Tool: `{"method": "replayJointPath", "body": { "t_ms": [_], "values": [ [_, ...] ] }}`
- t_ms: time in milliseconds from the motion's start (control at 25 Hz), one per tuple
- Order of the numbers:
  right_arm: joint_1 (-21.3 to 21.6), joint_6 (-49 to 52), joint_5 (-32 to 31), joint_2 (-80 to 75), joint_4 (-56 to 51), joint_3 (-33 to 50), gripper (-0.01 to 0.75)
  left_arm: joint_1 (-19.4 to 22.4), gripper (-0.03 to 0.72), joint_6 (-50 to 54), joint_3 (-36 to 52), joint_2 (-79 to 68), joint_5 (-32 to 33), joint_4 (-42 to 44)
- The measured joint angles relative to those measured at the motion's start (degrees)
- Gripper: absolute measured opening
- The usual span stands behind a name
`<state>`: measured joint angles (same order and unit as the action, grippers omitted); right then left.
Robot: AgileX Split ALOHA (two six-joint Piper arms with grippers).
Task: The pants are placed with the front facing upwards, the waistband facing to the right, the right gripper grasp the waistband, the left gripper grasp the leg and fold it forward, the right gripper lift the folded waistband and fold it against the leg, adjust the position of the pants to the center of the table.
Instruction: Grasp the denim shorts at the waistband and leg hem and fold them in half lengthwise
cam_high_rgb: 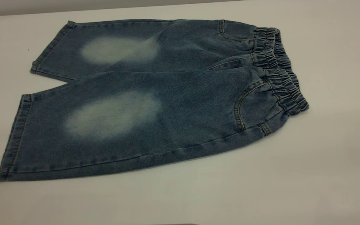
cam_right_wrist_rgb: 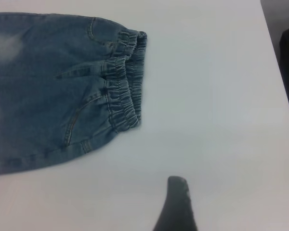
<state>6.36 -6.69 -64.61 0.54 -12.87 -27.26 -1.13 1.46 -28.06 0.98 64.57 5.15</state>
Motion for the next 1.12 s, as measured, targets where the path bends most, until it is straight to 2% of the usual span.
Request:
{"method": "replayJointPath", "body": {
  "t_ms": [120,240,360,600,760,920,1120],
  "values": [
    [0.00,1.25,0.87,-0.54,0.00,-0.30,0.502,0.00,0.547,1.17,-0.47,-1.05,-0.97,0.30],
    [0.00,2.06,5.52,-2.87,-0.84,-2.11,0.502,0.00,0.547,4.14,-1.03,-6.20,-6.35,0.41],
    [0.00,2.36,11.39,-7.58,-3.93,-3.87,0.502,0.00,0.547,5.84,-1.05,-13.49,-14.67,0.29],
    [0.00,-1.18,17.00,-24.71,-12.88,-5.45,0.502,0.00,0.547,8.85,-1.05,-32.38,-33.80,-2.31],
    [0.00,-9.49,18.92,-37.62,-21.11,-5.45,0.502,0.00,0.547,9.29,-1.05,-45.16,-43.76,-6.82],
    [0.00,-19.99,19.92,-49.20,-32.70,-5.45,0.502,0.00,0.547,9.31,-1.18,-56.53,-54.08,-7.51],
    [0.00,-35.95,20.77,-60.93,-49.32,-5.45,0.502,0.00,0.547,9.41,-5.13,-67.08,-56.67,-7.52]
  ]
}}
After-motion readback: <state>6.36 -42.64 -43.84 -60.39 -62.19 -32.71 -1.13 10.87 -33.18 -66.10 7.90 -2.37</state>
